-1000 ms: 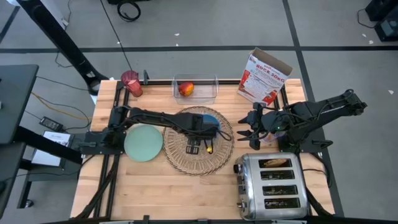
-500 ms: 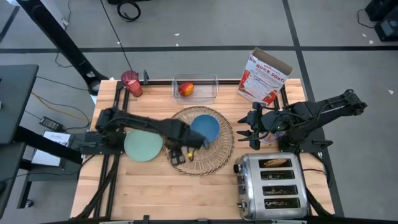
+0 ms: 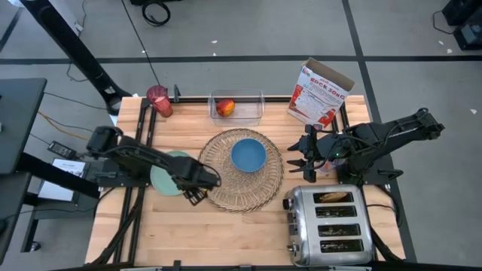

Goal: Arrange a breakfast setting
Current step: Put the green plate on the table mat

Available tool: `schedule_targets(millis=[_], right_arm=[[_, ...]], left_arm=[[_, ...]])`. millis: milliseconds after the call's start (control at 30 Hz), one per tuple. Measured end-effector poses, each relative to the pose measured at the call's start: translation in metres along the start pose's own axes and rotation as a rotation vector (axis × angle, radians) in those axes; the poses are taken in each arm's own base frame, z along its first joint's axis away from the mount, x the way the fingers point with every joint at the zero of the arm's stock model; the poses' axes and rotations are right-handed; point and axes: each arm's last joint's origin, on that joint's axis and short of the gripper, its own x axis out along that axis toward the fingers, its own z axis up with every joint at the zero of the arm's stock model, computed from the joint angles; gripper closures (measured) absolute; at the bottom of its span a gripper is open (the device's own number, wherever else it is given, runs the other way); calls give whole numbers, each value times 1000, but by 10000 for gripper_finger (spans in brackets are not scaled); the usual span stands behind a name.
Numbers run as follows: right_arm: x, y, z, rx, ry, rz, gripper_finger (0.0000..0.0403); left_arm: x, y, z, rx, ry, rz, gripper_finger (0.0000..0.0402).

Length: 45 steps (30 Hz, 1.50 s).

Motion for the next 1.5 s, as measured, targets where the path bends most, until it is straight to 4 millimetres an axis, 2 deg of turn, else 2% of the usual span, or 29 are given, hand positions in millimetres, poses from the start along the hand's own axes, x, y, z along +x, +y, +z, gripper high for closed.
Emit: schedule_targets(millis=[133, 267, 367, 500, 700, 733, 900, 1067, 1167, 1267, 1400, 1500], right_arm=[[0, 0, 0, 14, -3, 1, 189], [0, 0, 0, 23, -5, -4, 189], [0, 0, 0, 38, -5, -5, 189], [0, 0, 0, 39, -6, -8, 190], [0, -1, 1, 39, -12, -30, 190], [0, -1, 1, 39, -11, -30, 190], [0, -1, 1, 39, -12, -30, 190], [0, -1, 1, 38, -11, -29, 190], [0, -1, 0, 36, -10, -30, 190], [0, -1, 0, 17, -7, -31, 190], [0, -1, 0, 4, -7, -34, 190], [0, -1, 0, 1, -3, -35, 190]], left_arm=[[14, 5, -5, 12, -20, 20, 221], [27, -2, -7, 60, -96, -50, 222], [32, -2, -10, 58, -118, -40, 233], [33, -2, -12, 62, -161, -3, 278], [33, -2, -13, 60, -182, 21, 379], [33, -1, -13, 59, -184, 28, 386], [21, -1, -17, 65, -135, 97, 386], [-21, -3, -26, 128, -102, 146, 391], [-47, -14, -31, 240, -201, 96, 390], [-58, -31, -39, 473, -313, 53, 390], [-50, -57, -50, 813, -386, 18, 390], [-38, -68, -55, 975, -376, 54, 390]])
